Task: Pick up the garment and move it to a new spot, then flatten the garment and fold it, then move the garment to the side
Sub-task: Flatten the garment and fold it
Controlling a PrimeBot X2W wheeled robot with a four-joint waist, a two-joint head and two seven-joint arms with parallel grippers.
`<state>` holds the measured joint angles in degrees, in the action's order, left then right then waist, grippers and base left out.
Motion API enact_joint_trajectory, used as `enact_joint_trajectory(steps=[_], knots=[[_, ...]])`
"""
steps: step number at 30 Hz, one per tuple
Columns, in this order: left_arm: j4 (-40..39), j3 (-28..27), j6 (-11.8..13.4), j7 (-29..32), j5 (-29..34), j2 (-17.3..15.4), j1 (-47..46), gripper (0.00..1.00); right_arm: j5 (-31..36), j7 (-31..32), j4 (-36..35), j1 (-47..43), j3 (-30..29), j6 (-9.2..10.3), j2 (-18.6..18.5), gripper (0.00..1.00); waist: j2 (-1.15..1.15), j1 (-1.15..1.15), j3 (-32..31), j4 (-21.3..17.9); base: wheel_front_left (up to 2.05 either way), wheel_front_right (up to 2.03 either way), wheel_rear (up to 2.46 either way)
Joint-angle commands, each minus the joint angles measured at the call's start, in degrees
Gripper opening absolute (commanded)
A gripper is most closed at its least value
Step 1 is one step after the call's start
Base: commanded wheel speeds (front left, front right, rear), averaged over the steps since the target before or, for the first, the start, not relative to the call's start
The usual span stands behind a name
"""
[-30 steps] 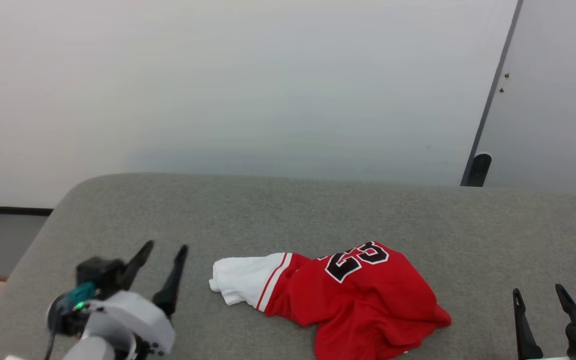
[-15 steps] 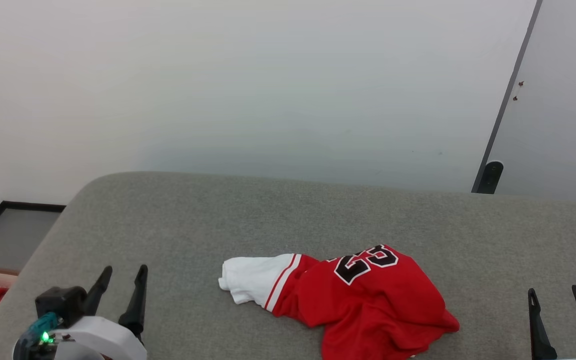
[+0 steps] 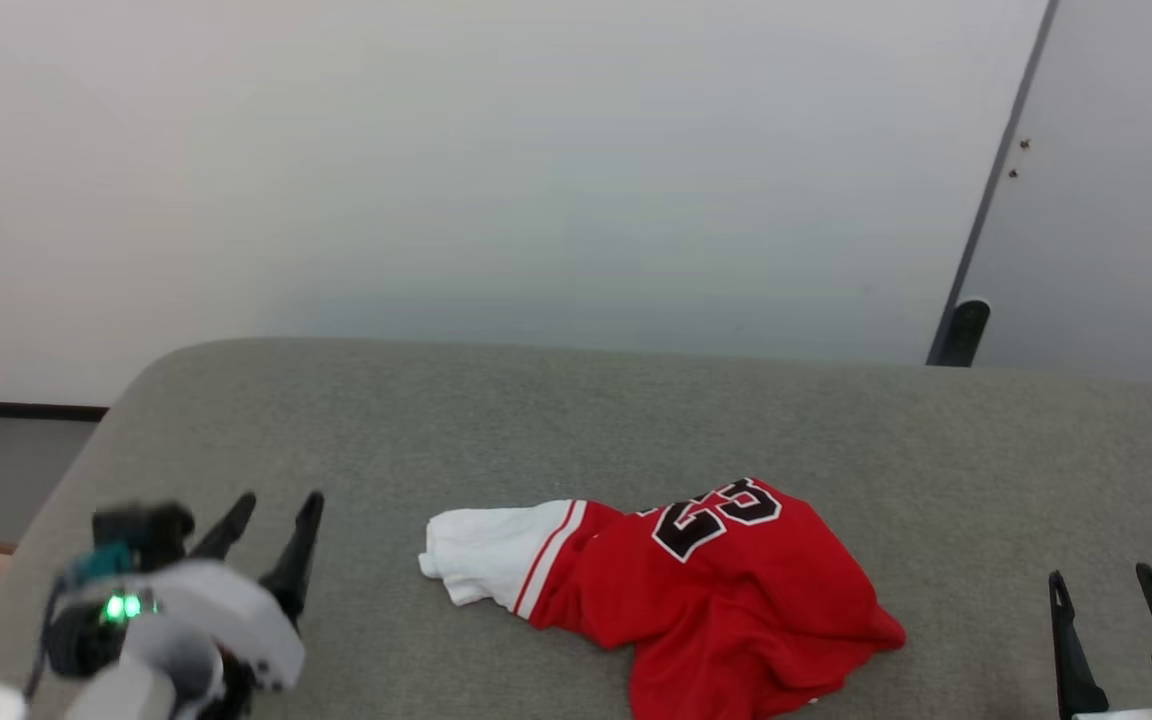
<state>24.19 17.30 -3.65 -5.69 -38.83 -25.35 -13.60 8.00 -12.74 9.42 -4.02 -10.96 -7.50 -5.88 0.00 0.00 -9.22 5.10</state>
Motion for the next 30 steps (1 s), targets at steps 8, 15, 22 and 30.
enact_joint_trajectory(steps=[8,15,22,30], knots=[[2.27,2.03,-1.65,21.43,-6.37,-2.36,-10.74,1.0,-1.17,1.94,-1.91,2.01,2.11,0.02,-0.44,1.0,0.0,0.0,4.26,-6.31,0.0,0.0,0.0],[6.98,3.52,0.4,36.53,-9.86,-3.13,-15.91,1.0,-2.03,2.67,-2.3,2.75,3.93,0.02,-0.79,1.0,0.0,0.0,7.06,-11.01,0.0,0.0,0.0],[11.23,5.79,4.43,48.46,-10.48,-3.43,-19.09,1.0,-2.57,3.11,-2.57,3.74,4.96,0.02,-0.77,1.0,0.0,0.0,9.78,-15.78,0.0,0.0,0.0],[15.92,7.62,7.01,52.57,-8.99,-4.07,-20.64,1.0,-2.83,3.04,-2.68,5.0,5.23,0.02,-0.4,1.0,0.0,0.0,13.13,-18.31,0.0,0.0,0.0]])
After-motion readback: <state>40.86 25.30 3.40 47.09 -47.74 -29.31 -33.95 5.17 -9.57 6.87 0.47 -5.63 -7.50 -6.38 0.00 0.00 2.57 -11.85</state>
